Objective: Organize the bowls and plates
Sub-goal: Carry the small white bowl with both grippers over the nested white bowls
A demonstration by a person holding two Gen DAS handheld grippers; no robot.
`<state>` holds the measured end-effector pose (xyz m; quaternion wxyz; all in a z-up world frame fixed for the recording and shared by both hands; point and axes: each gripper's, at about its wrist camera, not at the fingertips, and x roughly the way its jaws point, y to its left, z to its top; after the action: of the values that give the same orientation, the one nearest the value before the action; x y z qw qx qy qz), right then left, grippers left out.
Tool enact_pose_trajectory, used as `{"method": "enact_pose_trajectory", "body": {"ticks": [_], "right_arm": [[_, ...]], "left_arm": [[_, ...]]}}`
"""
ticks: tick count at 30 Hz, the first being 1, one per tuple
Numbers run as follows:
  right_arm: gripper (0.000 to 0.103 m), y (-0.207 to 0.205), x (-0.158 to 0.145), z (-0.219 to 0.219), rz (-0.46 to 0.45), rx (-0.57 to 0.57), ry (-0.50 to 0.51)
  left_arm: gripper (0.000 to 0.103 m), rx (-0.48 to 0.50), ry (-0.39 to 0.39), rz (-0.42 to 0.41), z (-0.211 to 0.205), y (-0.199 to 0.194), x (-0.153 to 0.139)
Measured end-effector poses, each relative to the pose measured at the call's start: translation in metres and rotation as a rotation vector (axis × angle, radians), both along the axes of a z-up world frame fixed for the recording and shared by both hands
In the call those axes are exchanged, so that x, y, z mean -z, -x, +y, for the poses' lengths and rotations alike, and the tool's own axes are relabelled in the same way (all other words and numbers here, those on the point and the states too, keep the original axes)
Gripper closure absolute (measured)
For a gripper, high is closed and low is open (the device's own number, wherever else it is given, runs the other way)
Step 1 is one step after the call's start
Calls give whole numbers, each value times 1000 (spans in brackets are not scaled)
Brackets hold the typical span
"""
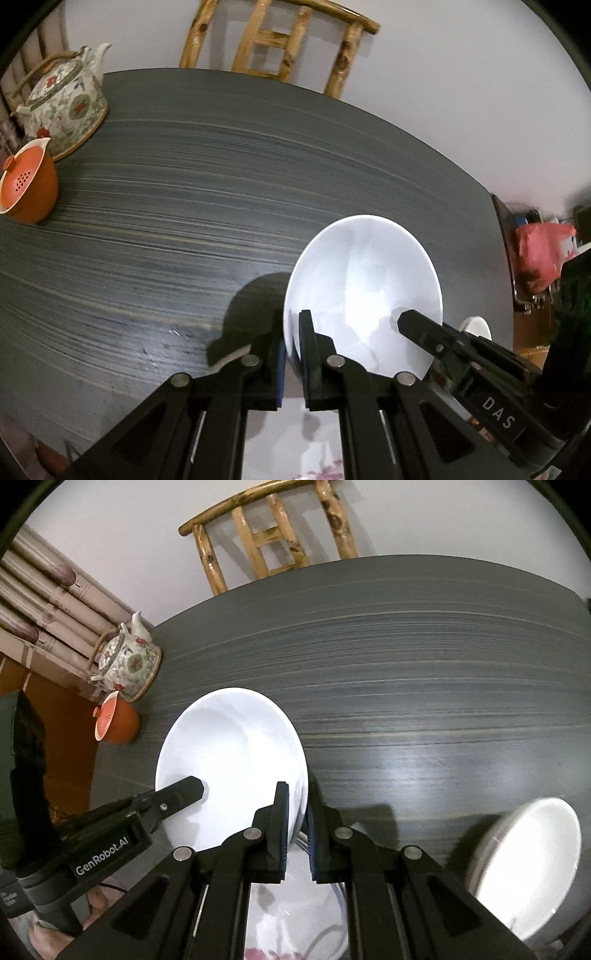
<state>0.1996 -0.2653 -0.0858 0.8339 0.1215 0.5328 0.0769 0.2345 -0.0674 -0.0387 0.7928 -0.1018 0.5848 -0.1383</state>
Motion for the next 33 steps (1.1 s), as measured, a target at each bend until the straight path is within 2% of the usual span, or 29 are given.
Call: {"method": "enact_pose_trajectory", "body": {"ticks": [8,19,26,29,33], "right_arm": [[93,37,-21,-35,-16,54,5],[93,82,-55,-99,-47,148,22],[93,102,-58,-137,-46,208,27],[93,109,-54,-149,-41,228,35],[93,113,-43,-164,-22,249,33]], "left_arm": [[97,74,-13,-21,-42,22,-23],[97,176,8,-42,-111,49,-49],[96,231,5,-29,-151,65,-43],[96,244,-8,-36,-166,70,-36],[95,239,-8,-5,-177,74,-22]]}}
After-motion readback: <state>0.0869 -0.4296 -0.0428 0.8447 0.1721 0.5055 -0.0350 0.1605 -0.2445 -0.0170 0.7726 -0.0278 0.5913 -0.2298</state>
